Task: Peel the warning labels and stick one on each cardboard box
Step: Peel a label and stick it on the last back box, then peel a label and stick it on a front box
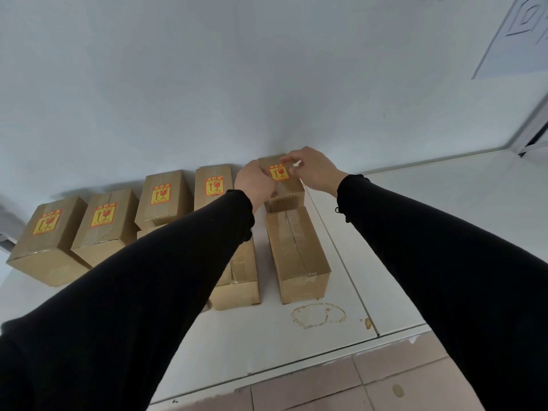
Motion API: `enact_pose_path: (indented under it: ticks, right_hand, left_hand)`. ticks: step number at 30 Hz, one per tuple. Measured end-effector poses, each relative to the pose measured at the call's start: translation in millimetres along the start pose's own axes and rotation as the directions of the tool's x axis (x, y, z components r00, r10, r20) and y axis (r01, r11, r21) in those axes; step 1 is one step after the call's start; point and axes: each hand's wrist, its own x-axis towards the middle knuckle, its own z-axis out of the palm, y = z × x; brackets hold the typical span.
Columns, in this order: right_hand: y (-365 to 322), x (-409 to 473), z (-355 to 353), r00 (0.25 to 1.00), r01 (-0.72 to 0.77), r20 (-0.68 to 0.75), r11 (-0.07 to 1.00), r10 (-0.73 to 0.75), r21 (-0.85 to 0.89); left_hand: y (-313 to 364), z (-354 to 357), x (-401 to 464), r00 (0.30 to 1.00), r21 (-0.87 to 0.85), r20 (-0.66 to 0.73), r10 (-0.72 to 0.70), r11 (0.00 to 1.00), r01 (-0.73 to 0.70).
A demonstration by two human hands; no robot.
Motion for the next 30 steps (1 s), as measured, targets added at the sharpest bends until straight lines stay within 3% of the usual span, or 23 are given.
enact_pose_path:
  ticks: [6, 10, 17, 21, 30]
  right_hand:
    - [-41.9, -38.4, -23.4, 0.995, 0.083, -0.027, 0.941, -0.097, -0.328]
    - [-83.5, -71.0, -25.0, 0.988, 0.138, -0.005, 0.894, -0.154, -0.425]
    - [-183.7, -146.0, 5.9, 0.972, 0.231, 0.038, 0.906, -0.232, -0.354]
    - [-240.6, -184.0, 44.1, 0.958, 0.286, 0.028, 0.936, -0.286, -0.207]
    - [-306.3, -224.6, 177.8, 0.943, 0.317, 0.124, 0.948, -0.310, -0.036]
  left_hand:
    - [-4.7, -47.3, -34.3, 0.985, 0.126, 0.000, 0.172, 0.977, -0.170]
    - [-19.2, -101.4, -79.5, 0.965, 0.189, 0.032, 0.261, 0.946, -0.263]
    - [-77.3, -191.7, -171.6, 0.968, 0.210, 0.044, 0.249, 0.945, -0.252]
    - [-133.1, -229.7, -216.1, 0.973, 0.218, 0.009, 0.229, 0.950, -0.225]
    - [-254.9, -276.9, -267.1, 0.989, 0.336, -0.135, 0.052, 0.942, -0.004]
